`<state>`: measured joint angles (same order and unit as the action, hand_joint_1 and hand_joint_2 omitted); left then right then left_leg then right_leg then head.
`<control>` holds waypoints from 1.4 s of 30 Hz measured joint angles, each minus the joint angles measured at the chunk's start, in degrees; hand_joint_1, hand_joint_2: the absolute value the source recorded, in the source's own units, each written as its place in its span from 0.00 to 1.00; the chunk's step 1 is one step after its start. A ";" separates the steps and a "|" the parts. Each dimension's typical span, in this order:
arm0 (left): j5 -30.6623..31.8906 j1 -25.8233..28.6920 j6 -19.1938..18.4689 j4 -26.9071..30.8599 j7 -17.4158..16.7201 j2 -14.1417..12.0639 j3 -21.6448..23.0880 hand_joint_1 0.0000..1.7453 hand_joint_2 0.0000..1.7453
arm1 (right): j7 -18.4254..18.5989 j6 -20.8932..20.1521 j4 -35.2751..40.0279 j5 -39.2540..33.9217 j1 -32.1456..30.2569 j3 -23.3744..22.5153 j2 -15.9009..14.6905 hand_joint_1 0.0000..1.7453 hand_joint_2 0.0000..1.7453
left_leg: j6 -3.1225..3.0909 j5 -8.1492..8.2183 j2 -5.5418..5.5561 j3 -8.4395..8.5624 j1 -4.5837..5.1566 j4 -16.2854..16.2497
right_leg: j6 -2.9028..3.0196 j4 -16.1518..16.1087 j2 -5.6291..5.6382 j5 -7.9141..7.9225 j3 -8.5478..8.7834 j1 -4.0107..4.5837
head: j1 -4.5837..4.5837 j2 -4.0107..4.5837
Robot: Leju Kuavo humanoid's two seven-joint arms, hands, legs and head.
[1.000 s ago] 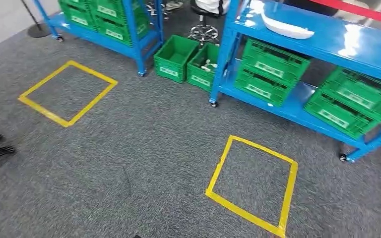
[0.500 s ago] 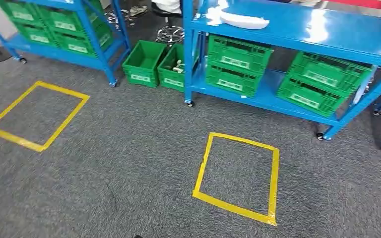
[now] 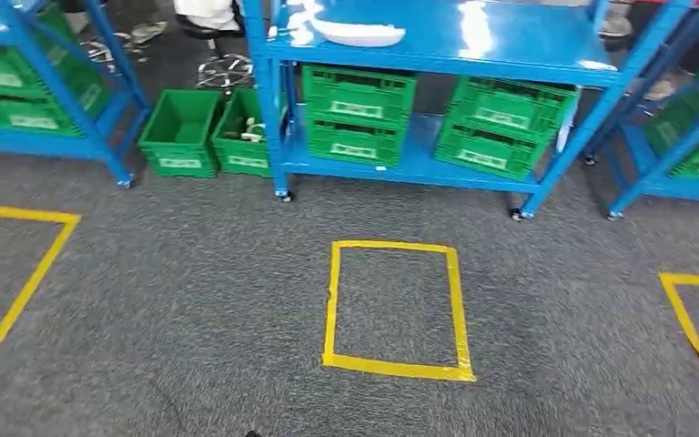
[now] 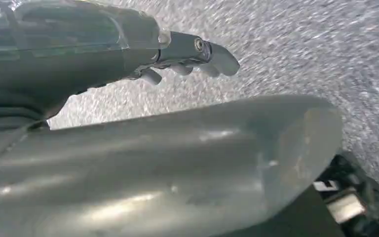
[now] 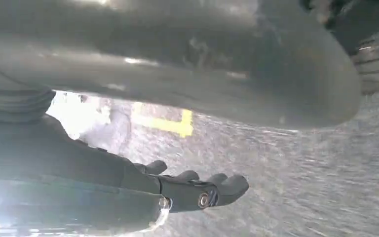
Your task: Take the parts from the cabinet and place them on the table.
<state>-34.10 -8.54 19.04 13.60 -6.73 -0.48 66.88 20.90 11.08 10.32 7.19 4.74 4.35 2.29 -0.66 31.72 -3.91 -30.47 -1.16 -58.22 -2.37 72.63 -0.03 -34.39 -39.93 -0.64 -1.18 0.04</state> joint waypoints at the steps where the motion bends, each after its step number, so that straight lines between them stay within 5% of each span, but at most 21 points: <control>1: 0.00 -0.10 0.00 0.02 0.00 0.06 0.00 0.00 0.00 | 0.00 0.02 0.00 0.00 -0.25 0.07 -0.06 0.00 0.00 | 0.12 0.29 -0.52 0.45 0.03 0.00 | 0.24 -4.01 -0.23 2.82 1.88 0.04 | -0.07 0.00; 2: 0.00 -0.19 0.00 0.02 0.00 0.13 0.00 0.00 0.00 | 0.00 0.06 0.00 0.00 -0.34 0.11 -0.09 0.00 0.00 | 0.30 0.63 -1.09 0.96 0.05 0.02 | 0.71 -9.52 -1.20 5.94 4.56 0.19 | -0.07 0.00; 3: 0.00 -0.21 0.00 0.02 0.02 0.20 0.00 0.00 0.00 | 0.00 0.07 0.00 0.02 -0.32 0.13 -0.13 0.00 0.00 | 0.55 0.87 -1.50 1.09 0.07 0.12 | 1.25 -13.21 -3.51 6.67 6.28 0.62 | -0.09 0.00; 4: 0.00 -0.28 0.02 0.02 0.04 0.24 0.00 0.00 0.00 | 0.00 0.07 0.00 0.02 -0.06 0.15 -0.09 0.00 0.00 | 0.95 1.11 -1.78 1.15 0.43 0.09 | 1.60 -13.92 -4.24 5.80 6.99 1.20 | -0.11 0.00; 7: 0.00 -0.33 0.00 0.04 0.02 0.31 0.00 0.00 0.00 | -0.31 0.11 -0.02 0.02 -0.25 0.20 -0.09 0.00 0.00 | 1.66 1.14 -2.63 1.71 0.28 0.60 | 2.28 -14.14 -3.43 5.46 6.82 1.41 | 0.02 0.00; 8: 0.00 -0.36 0.00 0.02 0.02 0.31 0.00 0.00 0.00 | -0.37 0.11 0.00 0.00 -0.35 0.24 -0.02 0.00 1.00 | 1.45 1.76 -2.33 1.75 0.58 0.43 | 1.82 -14.65 -3.55 6.03 7.15 1.05 | -0.02 0.00; 9: 0.00 -0.36 0.02 0.04 0.04 0.26 0.00 0.00 0.00 | -0.42 0.17 -0.02 0.00 -0.41 0.31 -0.02 0.00 1.00 | 0.25 1.45 -2.03 1.88 0.62 0.66 | 1.48 -14.65 -3.56 5.83 7.22 0.96 | 0.20 0.00; 11: 0.02 -0.44 0.00 0.04 0.04 0.26 0.00 0.00 0.00 | -0.44 0.33 0.00 -0.02 -0.40 0.44 -0.15 0.00 1.00 | 0.04 1.47 -1.39 2.24 0.62 0.93 | 1.79 -14.64 -3.47 5.58 7.25 0.98 | 0.53 -0.02; 22: 0.04 0.38 0.07 0.02 0.31 0.22 0.00 0.00 0.00 | -0.77 0.04 0.00 -0.63 0.19 0.61 -0.02 0.00 1.00 | 1.67 0.96 0.39 2.46 0.63 1.70 | 2.27 -14.63 -4.38 5.14 7.52 0.96 | 0.61 0.00; 42: 1.42 0.64 1.25 0.02 0.22 0.44 0.04 0.00 0.00 | 1.71 -2.71 0.00 -2.47 0.45 0.59 -0.02 0.00 1.00 | 1.63 0.98 0.53 2.71 0.84 1.70 | 2.01 -15.07 -4.55 5.31 8.11 0.72 | 0.61 0.00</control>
<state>-32.68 -7.91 20.28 13.62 -6.51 -0.04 66.93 22.60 8.37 10.32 4.72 5.19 4.94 2.27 0.97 32.70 -3.39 -27.77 -0.32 -56.52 -0.36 57.56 -4.58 -29.08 -31.82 0.08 -0.57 0.04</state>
